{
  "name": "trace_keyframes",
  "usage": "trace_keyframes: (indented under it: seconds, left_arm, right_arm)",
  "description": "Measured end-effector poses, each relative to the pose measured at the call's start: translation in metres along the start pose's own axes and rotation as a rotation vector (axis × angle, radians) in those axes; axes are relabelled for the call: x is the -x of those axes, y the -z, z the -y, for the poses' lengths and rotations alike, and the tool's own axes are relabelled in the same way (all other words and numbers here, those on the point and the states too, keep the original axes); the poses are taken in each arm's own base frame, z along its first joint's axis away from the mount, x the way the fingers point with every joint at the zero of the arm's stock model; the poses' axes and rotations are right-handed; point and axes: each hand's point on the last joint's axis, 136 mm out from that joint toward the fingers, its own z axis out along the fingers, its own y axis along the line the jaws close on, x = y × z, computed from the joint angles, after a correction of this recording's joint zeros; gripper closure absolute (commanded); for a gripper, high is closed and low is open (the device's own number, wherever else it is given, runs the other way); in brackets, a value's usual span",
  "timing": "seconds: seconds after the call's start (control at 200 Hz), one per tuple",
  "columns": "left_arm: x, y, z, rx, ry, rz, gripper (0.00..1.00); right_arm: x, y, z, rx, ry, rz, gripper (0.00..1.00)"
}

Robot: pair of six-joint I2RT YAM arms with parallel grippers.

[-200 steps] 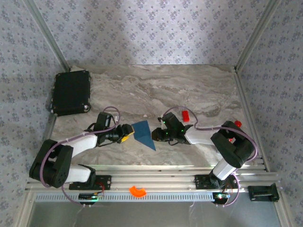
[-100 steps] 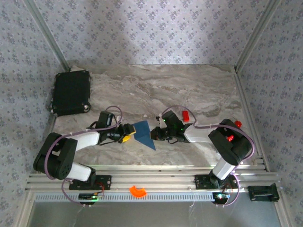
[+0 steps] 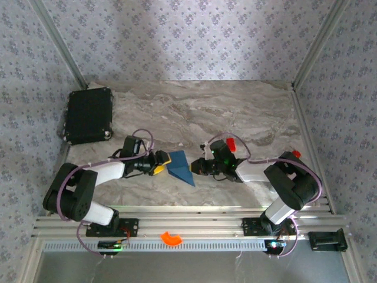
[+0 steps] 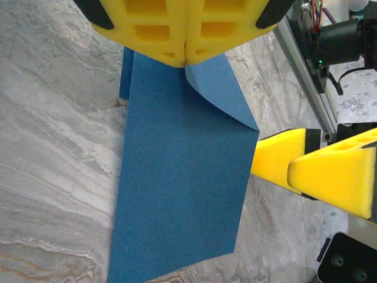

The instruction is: Fold a paper plane with a square sheet of paper (pick it up from the middle)

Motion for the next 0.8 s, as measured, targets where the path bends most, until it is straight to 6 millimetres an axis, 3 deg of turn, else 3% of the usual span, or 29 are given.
trace_keyframes:
  seconds: [0.35, 0.515, 0.805]
  left_arm:
    - [0.004, -0.015, 0.003, -0.045, 0.021, -0.042, 0.59]
    - [0.007, -0.024, 0.002, -0.066, 0.04, -0.06, 0.62]
    - [0.013, -0.04, 0.017, -0.122, 0.015, -0.094, 0.69]
  right_arm:
    - [0.001, 0.005, 0.003, 0.036, -0.022, 0.023, 0.97]
    - [0.002, 0.007, 0.004, 0.047, -0.026, 0.032, 0.97]
    - [0.002, 0.009, 0.007, 0.05, -0.034, 0.041, 0.96]
